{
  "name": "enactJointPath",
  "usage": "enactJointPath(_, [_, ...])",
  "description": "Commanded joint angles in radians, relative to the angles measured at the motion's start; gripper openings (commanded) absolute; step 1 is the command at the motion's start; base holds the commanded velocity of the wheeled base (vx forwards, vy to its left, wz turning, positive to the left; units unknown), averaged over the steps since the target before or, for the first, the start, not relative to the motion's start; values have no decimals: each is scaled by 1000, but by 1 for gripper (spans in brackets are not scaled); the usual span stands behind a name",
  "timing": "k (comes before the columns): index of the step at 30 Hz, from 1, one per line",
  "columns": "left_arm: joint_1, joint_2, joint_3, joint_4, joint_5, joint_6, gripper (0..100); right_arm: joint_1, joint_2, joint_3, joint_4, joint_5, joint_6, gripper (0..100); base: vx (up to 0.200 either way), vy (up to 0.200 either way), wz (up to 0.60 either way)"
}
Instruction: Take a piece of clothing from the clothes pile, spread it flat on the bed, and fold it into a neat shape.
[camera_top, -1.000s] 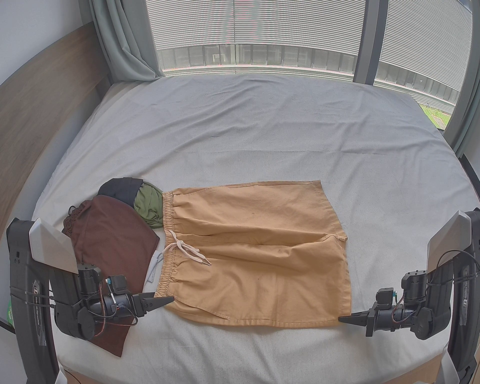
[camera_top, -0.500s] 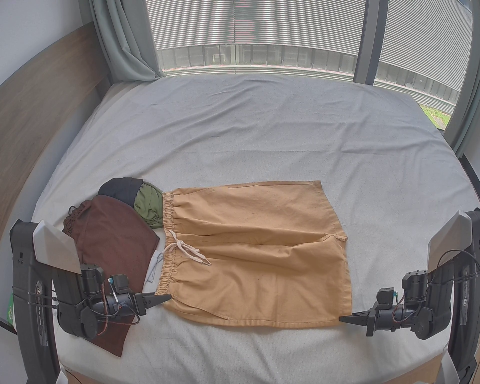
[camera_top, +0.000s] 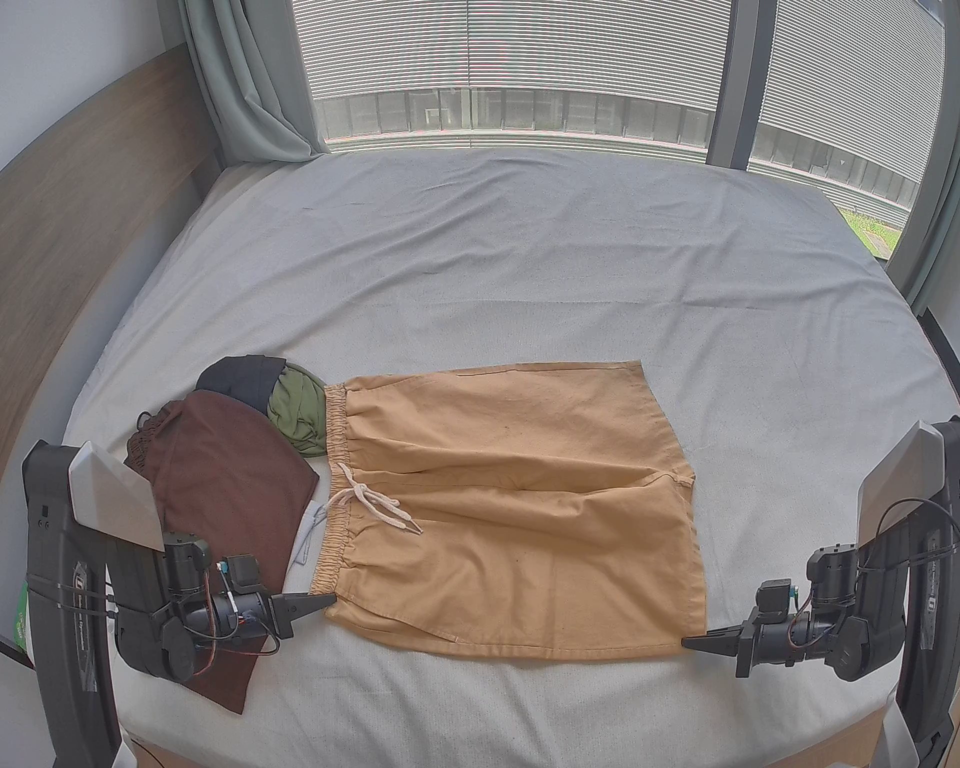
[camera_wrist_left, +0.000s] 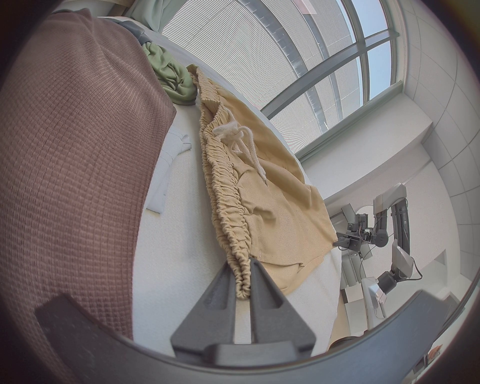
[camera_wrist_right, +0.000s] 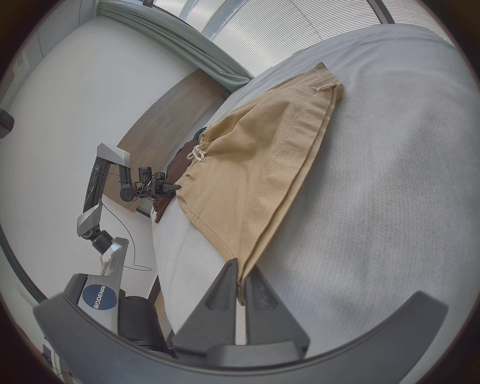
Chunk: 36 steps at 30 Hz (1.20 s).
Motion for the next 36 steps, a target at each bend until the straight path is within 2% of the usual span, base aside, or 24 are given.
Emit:
enactJointPath(1, [6, -3, 29, 0, -3, 23, 0, -5, -7, 32, 0, 0, -3, 0, 0, 0, 0])
enactJointPath(3, [6, -4, 36, 0, -3, 28, 0, -5, -10, 36, 0, -1, -6, 0, 0, 0, 0])
enactJointPath(9, [4, -4, 87, 0, -13, 117, 0, -13, -10, 74, 0, -1, -30, 0, 0, 0, 0])
enactJointPath(36, [15, -52, 164, -2, -68, 120, 0, -45, -10, 145, 12, 0, -95, 0, 0, 0, 0])
